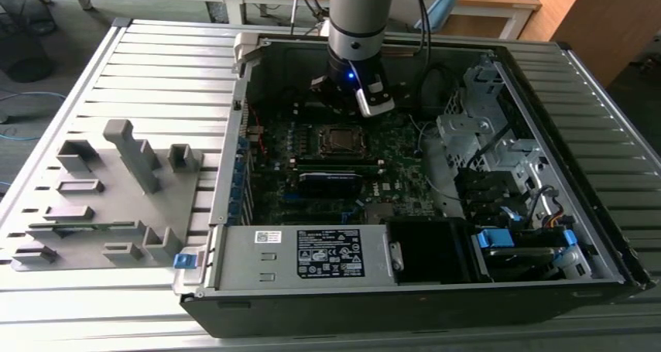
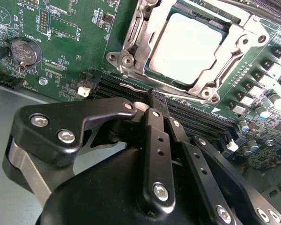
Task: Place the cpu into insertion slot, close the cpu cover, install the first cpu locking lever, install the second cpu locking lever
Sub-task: 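Install the first cpu locking lever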
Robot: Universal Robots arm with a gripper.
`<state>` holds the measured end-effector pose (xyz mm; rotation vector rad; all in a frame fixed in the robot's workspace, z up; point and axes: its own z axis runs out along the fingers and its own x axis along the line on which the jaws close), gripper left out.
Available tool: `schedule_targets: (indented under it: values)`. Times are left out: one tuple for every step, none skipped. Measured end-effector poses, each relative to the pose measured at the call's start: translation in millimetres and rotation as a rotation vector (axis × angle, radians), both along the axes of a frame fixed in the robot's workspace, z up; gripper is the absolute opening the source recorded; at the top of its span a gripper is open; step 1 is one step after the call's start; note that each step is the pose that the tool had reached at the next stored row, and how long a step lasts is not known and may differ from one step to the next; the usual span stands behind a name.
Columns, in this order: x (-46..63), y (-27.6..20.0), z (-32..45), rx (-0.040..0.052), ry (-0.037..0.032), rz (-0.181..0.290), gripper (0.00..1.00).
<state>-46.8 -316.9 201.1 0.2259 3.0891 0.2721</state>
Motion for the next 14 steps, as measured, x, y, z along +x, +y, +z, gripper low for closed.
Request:
schedule_targets:
  values:
    - [0.0,0.0,-0.3,0.0001,-0.0001,0.0,0.1]
    - [0.0,0.0,-0.6,0.0001,-0.0001,0.0,0.1]
    - [0.0,-0.1,-0.8,0.0,-0.0001,0.0,0.1]
    - [0.0,-0.1,-1.2,0.0,-0.0001,0.0,0.1]
    - [0.0,-0.2,-1.5,0.0,-0.0001,0.0,0.1]
    - [0.0,-0.3,-1.7,-0.0001,0.0,0.0,0.1]
    - [0.0,-0.4,-2.0,-0.0001,0.0,0.0,0.1]
    - [0.0,-0.6,-2.3,0.0,0.0,0.0,0.1]
    - [0.1,-0.8,-2.6,0.0001,-0.0001,0.0,0.1]
    - [0.1,-1.0,-2.9,0.0001,-0.0001,0.0,0.1]
    - [0.1,-1.3,-3.1,0.0001,-0.0002,0.0,0.1]
    - [0.1,-1.5,-3.4,0.0002,-0.0002,0.0,0.1]
    - [0.0,-1.8,-3.6,0.0001,-0.0002,0.0,0.1]
    - [0.0,-2.0,-3.8,0.0001,-0.0002,0.0,0.1]
